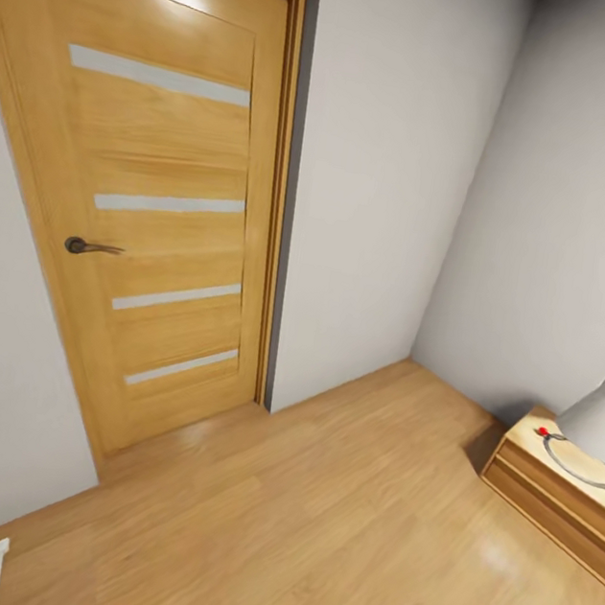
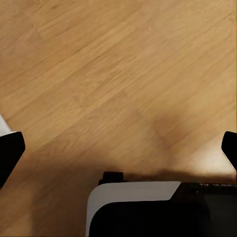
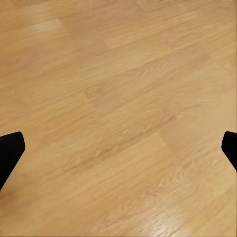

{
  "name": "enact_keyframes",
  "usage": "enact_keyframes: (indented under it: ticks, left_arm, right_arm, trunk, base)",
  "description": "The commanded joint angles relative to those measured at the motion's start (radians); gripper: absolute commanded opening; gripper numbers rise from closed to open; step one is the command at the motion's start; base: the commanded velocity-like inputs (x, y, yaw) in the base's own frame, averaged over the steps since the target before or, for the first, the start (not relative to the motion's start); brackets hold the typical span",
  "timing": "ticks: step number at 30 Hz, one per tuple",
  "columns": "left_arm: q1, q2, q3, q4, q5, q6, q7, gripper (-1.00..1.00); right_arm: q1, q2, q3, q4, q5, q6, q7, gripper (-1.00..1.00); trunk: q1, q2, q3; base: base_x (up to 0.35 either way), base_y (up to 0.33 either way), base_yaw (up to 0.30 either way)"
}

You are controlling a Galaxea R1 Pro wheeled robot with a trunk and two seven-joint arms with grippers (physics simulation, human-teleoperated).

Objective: In the bedroom, organize the workspace by keeping the computer under the desk, ensuring the monitor is on the desk, placing the keyboard on the desk next to the monitor, placing the mouse on the desk next to the keyboard, moving the folder from the swivel chair onto the desk next to the mouse, stacking the notebook on top of the folder with the pen on top of the notebook, and positioning the swivel chair next to the desk.

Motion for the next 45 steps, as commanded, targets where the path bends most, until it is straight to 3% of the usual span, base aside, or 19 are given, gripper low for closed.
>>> enact_keyframes:
  ticks: [1, 9, 28, 36, 45]
  left_arm:
    - [-0.001, 0.0, -0.002, 0.001, 0.005, -0.003, 0.0, 1.0]
    - [-0.001, 0.0, -0.002, 0.001, 0.005, -0.003, 0.0, 1.0]
    - [-0.001, 0.001, -0.002, 0.001, 0.005, 0.0, 0.0, 1.0]
    - [-0.001, 0.0, -0.002, 0.001, 0.005, 0.002, 0.0, 1.0]
    - [-0.001, 0.001, -0.002, 0.001, 0.006, -0.003, -0.001, 1.0]
  right_arm:
    - [-0.001, 0.0, 0.0, 0.001, 0.003, -0.003, 0.0, 1.0]
    - [-0.001, 0.0, -0.001, 0.001, 0.003, -0.003, 0.0, 1.0]
    - [-0.001, 0.001, -0.001, -0.001, 0.003, -0.005, -0.001, 1.0]
    - [-0.001, 0.001, -0.003, -0.002, 0.003, -0.007, -0.001, 1.0]
    - [-0.001, 0.001, -0.003, -0.002, 0.003, -0.024, -0.001, 1.0]
  trunk:
    - [0.001, -0.001, -0.001]
    - [0.001, -0.001, -0.001]
    - [0.001, -0.001, -0.001]
    - [0.001, -0.001, -0.001]
    - [0.001, -0.001, -0.001]
  base:
    - [0.327, 0.0, 0.0]
    - [0.327, 0.0, 0.062]
    - [0.307, -0.105, 0.266]
    - [0.06, -0.274, 0.284]
    - [0.002, -0.033, 0.286]
